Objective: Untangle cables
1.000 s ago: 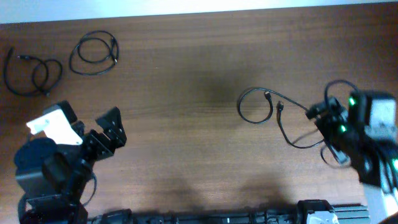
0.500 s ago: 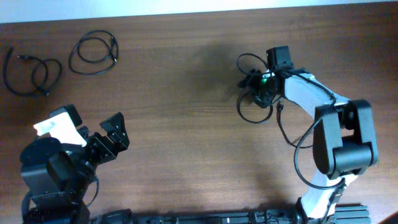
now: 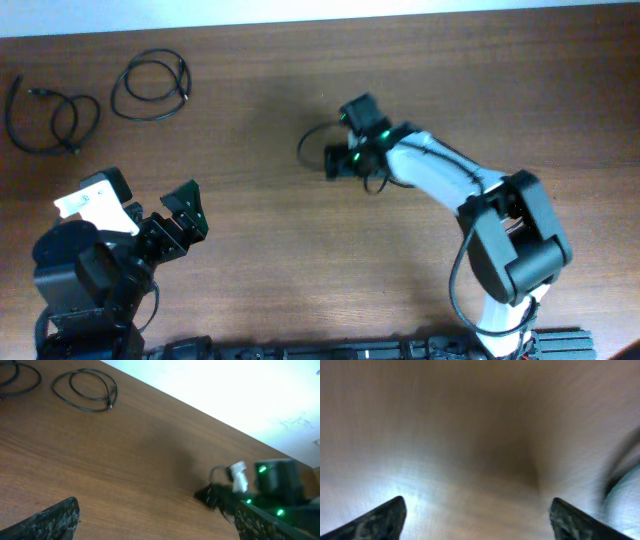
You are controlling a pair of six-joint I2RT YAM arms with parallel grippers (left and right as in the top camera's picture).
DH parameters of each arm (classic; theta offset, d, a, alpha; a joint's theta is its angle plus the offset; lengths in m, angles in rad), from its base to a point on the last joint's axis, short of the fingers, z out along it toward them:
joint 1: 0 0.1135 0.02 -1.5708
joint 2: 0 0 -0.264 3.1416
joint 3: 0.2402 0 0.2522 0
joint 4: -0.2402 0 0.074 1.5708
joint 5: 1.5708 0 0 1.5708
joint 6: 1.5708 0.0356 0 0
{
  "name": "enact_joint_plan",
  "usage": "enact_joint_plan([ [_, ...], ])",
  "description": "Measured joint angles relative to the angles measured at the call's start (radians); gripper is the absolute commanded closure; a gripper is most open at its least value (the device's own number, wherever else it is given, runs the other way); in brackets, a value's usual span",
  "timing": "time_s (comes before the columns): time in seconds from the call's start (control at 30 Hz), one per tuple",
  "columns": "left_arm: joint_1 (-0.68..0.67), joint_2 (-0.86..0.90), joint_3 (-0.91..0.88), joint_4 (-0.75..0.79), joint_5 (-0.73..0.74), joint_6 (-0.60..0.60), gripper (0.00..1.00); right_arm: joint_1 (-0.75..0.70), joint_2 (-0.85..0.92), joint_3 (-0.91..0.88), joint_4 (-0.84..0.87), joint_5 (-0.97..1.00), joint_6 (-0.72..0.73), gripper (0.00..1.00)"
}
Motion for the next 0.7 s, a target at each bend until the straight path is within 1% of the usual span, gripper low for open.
enact_joint_plan([
  [0.03, 0.0, 0.0, 0.0, 0.0, 0.0, 0.0, 0.01, -0.062, -0.006, 0.024, 0.024, 0.029, 0.041, 0.02],
  [0.07, 0.0, 0.0, 0.0, 0.0, 0.0, 0.0, 0.01, -0.132, -0.016, 0.032, 0.024, 0.094, 0.141, 0.02],
  [0.1, 0.0, 0.0, 0.0, 0.0, 0.0, 0.0, 0.01, -0.176, -0.018, 0.032, 0.025, 0.155, 0.223, 0.03],
  [0.13, 0.0, 0.001, 0.0, 0.0, 0.0, 0.0, 0.01, -0.199, -0.018, 0.032, 0.03, 0.203, 0.274, 0.05],
  [0.17, 0.0, 0.003, 0.0, 0.0, 0.0, 0.0, 0.01, -0.208, -0.018, 0.032, 0.035, 0.229, 0.296, 0.08],
  [0.23, 0.0, 0.028, 0.0, 0.001, 0.0, 0.0, 0.01, -0.21, -0.018, 0.032, 0.032, 0.28, 0.35, 0.17],
  [0.33, 0.0, 0.07, 0.0, 0.002, 0.0, 0.0, 0.01, -0.197, -0.004, 0.032, 0.018, 0.362, 0.504, 0.27],
  [0.4, 0.0, 0.075, 0.0, 0.002, 0.0, 0.0, 0.01, -0.197, 0.039, 0.032, 0.027, 0.397, 0.561, 0.34],
  [0.43, 0.0, 0.075, 0.0, 0.003, 0.0, 0.0, 0.01, -0.197, 0.062, 0.032, 0.028, 0.397, 0.575, 0.43],
  [0.47, 0.0, 0.075, 0.0, 0.003, 0.0, 0.0, 0.01, -0.197, 0.078, 0.032, 0.031, 0.397, 0.584, 0.66],
  [0.5, 0.0, 0.075, 0.0, 0.003, 0.0, 0.0, 0.01, -0.197, 0.09, 0.033, 0.051, 0.395, 0.587, 0.96],
  [0.57, 0.0, 0.075, 0.0, 0.003, 0.0, 0.0, 0.01, -0.197, 0.104, 0.034, 0.081, 0.384, 0.59, 0.96],
  [0.63, 0.0, 0.075, 0.0, 0.004, 0.0, 0.0, 0.01, -0.197, 0.107, 0.035, 0.109, 0.336, 0.52, 0.96],
  [0.7, 0.0, 0.075, 0.0, 0.004, 0.0, 0.0, 0.02, -0.197, 0.107, 0.04, 0.108, 0.225, 0.359, 0.96],
])
